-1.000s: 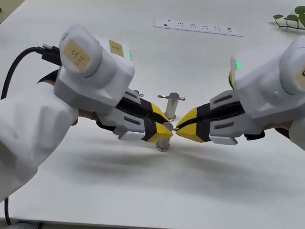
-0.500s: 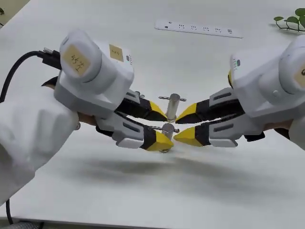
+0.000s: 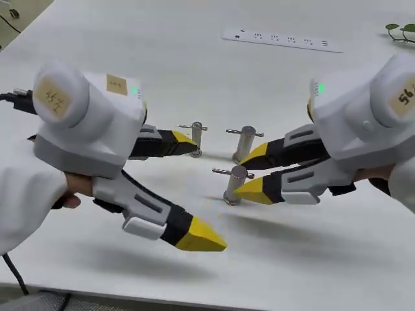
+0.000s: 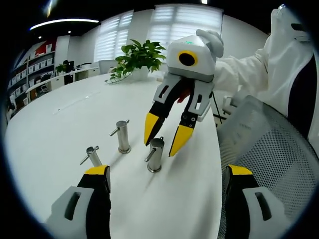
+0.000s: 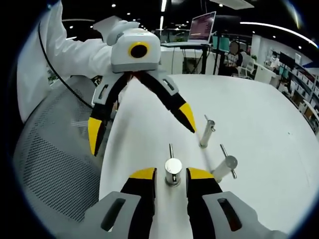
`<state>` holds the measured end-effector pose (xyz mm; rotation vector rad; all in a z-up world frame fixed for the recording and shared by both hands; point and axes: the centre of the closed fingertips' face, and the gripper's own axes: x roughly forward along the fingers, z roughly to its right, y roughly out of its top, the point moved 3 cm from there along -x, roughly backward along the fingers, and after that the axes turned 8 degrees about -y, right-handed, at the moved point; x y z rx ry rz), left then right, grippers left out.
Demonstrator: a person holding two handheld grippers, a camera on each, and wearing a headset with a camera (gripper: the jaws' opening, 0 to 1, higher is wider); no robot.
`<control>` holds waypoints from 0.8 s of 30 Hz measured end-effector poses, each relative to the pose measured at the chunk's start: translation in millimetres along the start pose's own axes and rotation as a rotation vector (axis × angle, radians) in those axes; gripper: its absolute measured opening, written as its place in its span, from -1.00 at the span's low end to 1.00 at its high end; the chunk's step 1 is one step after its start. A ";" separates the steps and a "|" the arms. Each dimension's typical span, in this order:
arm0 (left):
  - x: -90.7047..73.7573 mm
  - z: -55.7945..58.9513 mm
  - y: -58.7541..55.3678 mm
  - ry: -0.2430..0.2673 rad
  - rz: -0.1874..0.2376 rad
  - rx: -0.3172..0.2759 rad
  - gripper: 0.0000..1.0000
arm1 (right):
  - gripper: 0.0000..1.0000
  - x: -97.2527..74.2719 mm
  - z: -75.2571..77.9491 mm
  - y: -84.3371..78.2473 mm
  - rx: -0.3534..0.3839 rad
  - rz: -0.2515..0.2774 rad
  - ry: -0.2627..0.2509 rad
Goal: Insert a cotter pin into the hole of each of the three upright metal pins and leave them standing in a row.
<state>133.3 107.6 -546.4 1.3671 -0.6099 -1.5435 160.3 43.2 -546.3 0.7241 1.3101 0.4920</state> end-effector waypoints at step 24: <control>-12.8 2.6 -13.8 0.083 -0.016 -0.103 0.97 | -0.84 5.8 2.6 -0.8 0.004 0.007 0.032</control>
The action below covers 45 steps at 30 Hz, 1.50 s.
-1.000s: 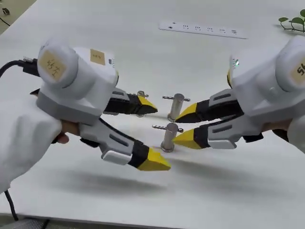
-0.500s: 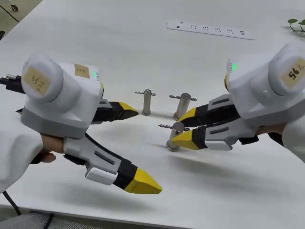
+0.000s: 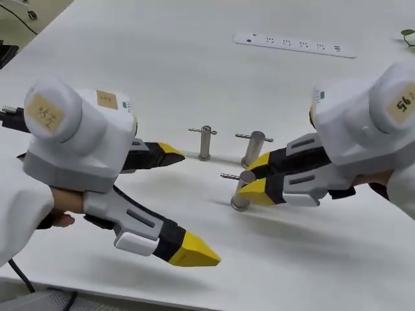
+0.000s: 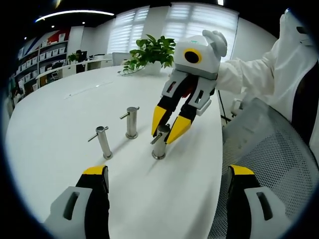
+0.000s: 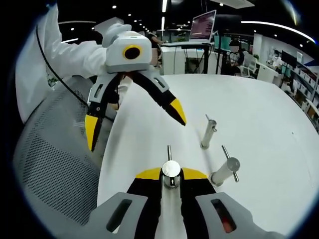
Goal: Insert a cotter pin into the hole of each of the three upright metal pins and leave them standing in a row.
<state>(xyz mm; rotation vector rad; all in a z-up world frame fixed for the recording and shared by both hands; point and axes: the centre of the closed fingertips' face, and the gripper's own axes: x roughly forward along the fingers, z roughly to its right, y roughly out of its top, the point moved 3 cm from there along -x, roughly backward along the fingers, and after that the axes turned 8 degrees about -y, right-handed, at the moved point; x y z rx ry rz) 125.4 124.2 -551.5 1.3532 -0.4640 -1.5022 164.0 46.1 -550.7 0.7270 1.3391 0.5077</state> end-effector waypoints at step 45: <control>-8.6 9.8 -3.1 0.063 -0.045 -0.076 0.89 | -0.85 -52.1 91.5 -59.1 -0.008 0.027 -0.059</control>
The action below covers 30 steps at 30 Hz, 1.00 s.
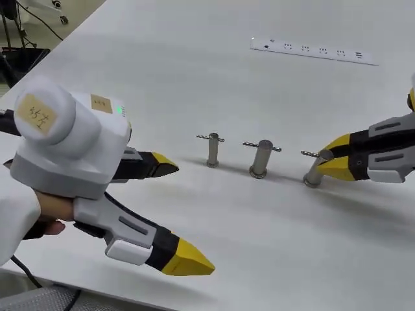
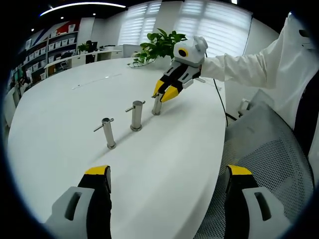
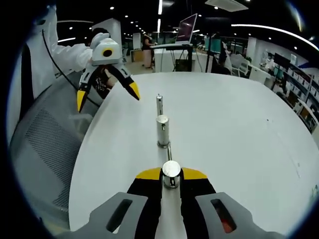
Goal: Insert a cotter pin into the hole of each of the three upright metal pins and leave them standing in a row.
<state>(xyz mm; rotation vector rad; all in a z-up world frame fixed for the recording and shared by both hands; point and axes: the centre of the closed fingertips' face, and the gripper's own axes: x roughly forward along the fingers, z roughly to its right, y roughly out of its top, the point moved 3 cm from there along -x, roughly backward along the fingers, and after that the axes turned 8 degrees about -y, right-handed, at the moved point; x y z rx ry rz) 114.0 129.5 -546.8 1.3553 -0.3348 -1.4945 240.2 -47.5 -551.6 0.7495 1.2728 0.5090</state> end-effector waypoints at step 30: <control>-29.1 -3.9 18.7 0.079 0.145 -0.058 0.94 | 0.00 -40.4 -14.7 22.5 0.105 0.088 -0.111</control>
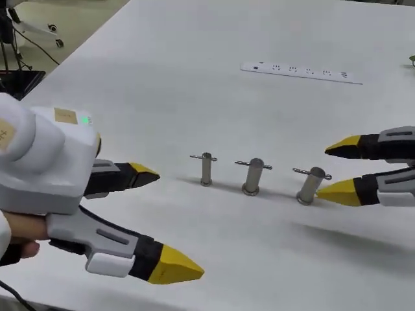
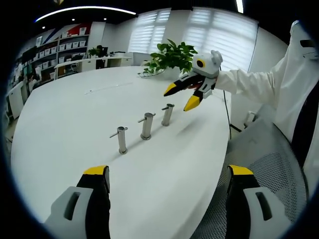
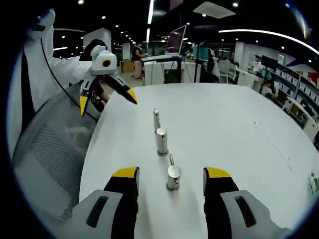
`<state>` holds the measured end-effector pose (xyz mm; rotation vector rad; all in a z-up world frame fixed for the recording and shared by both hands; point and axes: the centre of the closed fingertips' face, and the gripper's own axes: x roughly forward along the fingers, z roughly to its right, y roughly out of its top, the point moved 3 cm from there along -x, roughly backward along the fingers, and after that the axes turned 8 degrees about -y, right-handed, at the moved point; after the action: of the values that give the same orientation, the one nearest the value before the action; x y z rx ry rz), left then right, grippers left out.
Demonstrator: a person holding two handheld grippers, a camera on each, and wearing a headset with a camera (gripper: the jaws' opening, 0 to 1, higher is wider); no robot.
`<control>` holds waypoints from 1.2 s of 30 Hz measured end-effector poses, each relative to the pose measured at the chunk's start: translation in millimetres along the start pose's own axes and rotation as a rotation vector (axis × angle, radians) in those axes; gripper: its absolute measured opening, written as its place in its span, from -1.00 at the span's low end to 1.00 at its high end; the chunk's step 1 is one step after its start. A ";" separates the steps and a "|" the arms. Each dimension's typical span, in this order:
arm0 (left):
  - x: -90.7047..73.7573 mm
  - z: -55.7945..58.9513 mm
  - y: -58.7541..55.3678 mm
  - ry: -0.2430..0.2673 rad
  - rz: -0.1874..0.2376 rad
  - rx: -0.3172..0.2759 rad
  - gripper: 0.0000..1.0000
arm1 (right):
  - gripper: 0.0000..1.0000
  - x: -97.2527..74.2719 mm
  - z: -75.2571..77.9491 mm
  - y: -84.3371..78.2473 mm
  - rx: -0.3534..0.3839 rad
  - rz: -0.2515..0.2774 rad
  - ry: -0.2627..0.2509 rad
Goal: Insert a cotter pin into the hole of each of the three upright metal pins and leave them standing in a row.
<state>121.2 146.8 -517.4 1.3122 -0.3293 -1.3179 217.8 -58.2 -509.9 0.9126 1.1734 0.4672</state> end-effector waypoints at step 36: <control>-13.5 -14.7 -4.6 0.093 0.084 -0.168 0.93 | 0.59 -51.5 -54.0 -22.8 0.459 0.048 -0.242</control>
<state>126.4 166.6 -519.6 1.2013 -0.2028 -1.1842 146.6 -89.6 -503.9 1.3546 1.0530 0.1162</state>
